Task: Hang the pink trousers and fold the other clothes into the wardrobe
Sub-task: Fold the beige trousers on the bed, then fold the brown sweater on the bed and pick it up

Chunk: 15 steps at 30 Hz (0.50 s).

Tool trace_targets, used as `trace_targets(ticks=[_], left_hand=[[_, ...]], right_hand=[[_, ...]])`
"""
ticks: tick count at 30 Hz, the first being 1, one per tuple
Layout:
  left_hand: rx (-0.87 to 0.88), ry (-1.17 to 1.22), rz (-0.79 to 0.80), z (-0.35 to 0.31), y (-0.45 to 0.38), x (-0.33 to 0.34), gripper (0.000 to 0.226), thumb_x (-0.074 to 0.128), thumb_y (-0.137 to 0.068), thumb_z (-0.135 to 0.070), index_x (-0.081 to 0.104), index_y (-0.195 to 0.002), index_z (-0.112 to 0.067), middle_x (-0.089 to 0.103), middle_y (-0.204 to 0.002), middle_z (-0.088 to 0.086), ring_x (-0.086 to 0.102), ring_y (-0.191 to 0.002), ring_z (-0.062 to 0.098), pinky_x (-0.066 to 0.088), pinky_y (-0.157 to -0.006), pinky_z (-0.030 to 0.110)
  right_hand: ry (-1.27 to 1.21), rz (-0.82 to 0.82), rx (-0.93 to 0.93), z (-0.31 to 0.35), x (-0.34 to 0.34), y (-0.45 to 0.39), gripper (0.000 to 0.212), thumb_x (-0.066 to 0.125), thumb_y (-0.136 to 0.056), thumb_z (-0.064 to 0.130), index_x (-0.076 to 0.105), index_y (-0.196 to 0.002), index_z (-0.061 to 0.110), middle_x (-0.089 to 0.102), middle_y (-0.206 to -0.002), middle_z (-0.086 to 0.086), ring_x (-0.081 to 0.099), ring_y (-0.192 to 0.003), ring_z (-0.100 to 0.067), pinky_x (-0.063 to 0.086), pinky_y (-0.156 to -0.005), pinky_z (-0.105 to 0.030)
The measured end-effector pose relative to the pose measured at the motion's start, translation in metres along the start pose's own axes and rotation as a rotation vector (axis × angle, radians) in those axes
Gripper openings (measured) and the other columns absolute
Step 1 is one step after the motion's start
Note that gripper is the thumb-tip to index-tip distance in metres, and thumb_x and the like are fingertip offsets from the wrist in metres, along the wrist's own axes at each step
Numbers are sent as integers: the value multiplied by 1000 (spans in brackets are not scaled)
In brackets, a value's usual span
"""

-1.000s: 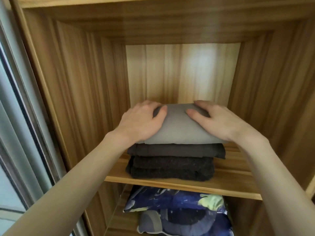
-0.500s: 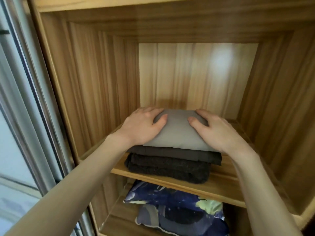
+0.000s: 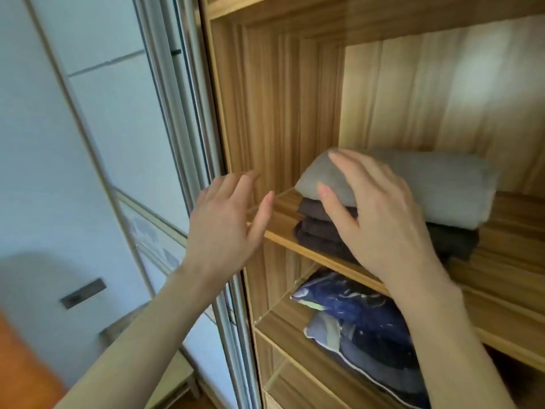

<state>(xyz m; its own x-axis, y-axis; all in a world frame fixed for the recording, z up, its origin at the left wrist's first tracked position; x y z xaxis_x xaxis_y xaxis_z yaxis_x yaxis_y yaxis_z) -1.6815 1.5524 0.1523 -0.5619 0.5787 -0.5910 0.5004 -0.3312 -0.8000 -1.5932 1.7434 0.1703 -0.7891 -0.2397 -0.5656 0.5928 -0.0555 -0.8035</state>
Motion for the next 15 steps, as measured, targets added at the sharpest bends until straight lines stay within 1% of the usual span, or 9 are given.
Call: trace_targets(ticks=[2,5,6,8,10,11,13,15], left_hand=[[-42,-84,11,26,34,-18,46,48,-106,-46,64,-132,-11,68,-121,6,61,-113,28,46,-96,39],[-132,-169,27,65,85,-46,48,54,-103,-46,64,-134,-12,68,-128,6,61,-121,30,46,-103,43],[-170,-192,43,78,102,-53,49,54,-103,-47,64,-136,-12,67,-131,6,60,-125,30,47,-106,45],[-241,-239,69,102,134,-68,51,54,-103,-48,63,-138,-12,66,-135,6,58,-130,29,47,-109,49],[-310,-292,88,127,166,-84,52,53,-102,-49,63,-138,-12,65,-136,5,57,-132,27,47,-108,48],[-347,-326,102,140,181,-92,52,53,-102,-49,63,-138,-13,65,-137,4,56,-133,26,47,-109,47],[-419,-403,112,166,210,-110,52,56,-101,-47,62,-140,-13,64,-139,5,55,-134,26,45,-111,47],[-494,-464,99,190,237,-131,51,58,-100,-44,62,-139,-11,64,-139,7,55,-135,28,44,-113,49]], right_hand=[[-58,94,-37,24,33,14,55,39,-108,50,47,-152,18,51,-153,-1,45,-141,-17,36,-114,-36],[-176,201,-123,63,80,35,58,37,-107,54,44,-154,20,47,-157,1,38,-149,-15,29,-124,-38],[-225,215,-177,78,96,40,59,39,-107,53,46,-154,18,48,-156,1,39,-148,-15,29,-124,-37],[-303,204,-268,111,124,48,56,45,-107,50,51,-150,14,54,-152,-2,45,-145,-18,34,-121,-38],[-363,196,-308,144,152,54,54,49,-106,48,56,-145,11,58,-147,-6,50,-141,-23,38,-117,-41],[-393,205,-316,160,165,57,54,51,-106,48,57,-145,10,59,-146,-8,51,-140,-25,40,-116,-44],[-422,227,-351,192,188,63,54,51,-105,47,58,-144,10,59,-147,-9,51,-141,-27,42,-115,-49],[-417,268,-399,224,208,70,56,48,-105,50,57,-145,12,57,-149,-8,49,-143,-26,39,-118,-49]])
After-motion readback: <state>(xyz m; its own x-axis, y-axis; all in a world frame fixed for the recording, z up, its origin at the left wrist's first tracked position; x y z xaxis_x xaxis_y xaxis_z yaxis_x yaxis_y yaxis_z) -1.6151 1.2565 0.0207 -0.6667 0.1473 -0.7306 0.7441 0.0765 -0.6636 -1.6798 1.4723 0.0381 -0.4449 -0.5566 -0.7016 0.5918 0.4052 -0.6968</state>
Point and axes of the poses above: each hand's wrist, its own y-axis away from the middle knuckle, its own x-axis out of the palm, z = x × y, the point moved 6 cm from there along -y, towards the middle knuckle
